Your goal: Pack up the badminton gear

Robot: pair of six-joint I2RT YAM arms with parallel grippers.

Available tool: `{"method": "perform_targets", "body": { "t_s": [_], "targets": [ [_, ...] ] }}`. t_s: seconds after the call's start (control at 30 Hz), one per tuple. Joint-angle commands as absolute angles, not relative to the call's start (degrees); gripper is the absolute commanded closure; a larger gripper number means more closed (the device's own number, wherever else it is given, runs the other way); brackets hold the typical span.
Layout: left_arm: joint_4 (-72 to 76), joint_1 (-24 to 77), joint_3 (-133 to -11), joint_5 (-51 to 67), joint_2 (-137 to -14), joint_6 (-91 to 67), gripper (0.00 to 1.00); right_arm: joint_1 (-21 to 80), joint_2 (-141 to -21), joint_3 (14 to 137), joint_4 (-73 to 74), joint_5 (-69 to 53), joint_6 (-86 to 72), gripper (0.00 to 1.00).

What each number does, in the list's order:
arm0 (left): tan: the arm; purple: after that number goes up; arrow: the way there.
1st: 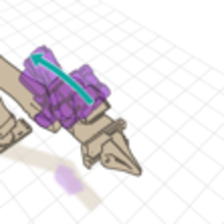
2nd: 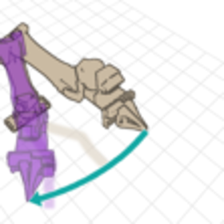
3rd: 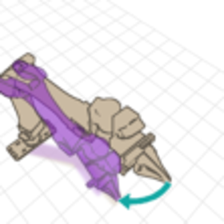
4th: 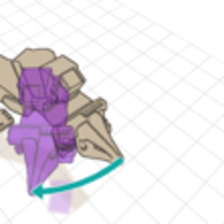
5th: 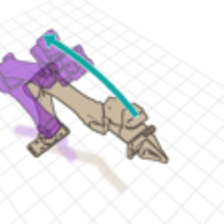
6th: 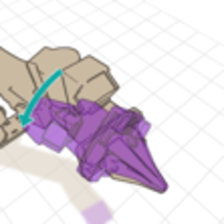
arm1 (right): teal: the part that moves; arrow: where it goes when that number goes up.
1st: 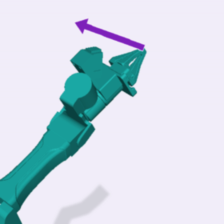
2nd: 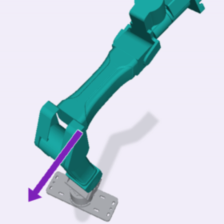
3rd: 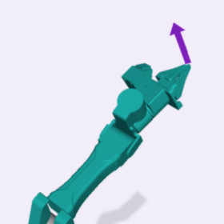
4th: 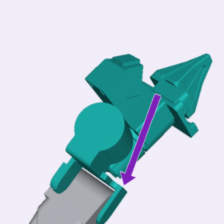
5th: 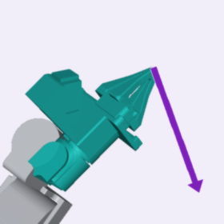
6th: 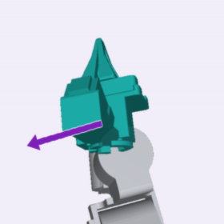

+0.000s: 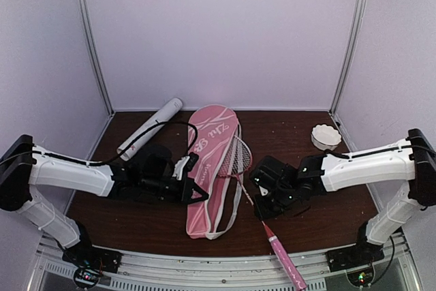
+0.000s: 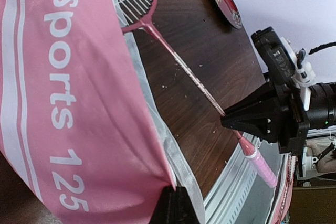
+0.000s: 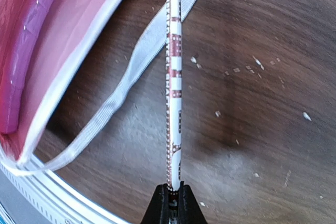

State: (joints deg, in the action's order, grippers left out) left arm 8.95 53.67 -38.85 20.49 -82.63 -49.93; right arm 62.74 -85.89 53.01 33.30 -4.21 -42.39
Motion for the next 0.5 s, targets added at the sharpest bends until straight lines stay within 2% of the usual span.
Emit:
{"method": "perform_targets", "body": {
  "t_s": [0.0,0.47],
  "targets": [
    [12.07,53.53,-41.22,23.97,-84.22,-47.58,1.0,61.94,-89.97,56.64,26.58,-1.89,-43.67,1.0],
    [13.59,53.53,-40.59,27.46,-87.58,-46.41,1.0,54.4,-101.84,65.21,12.68,-6.19,-47.54,1.0]
  ]
}}
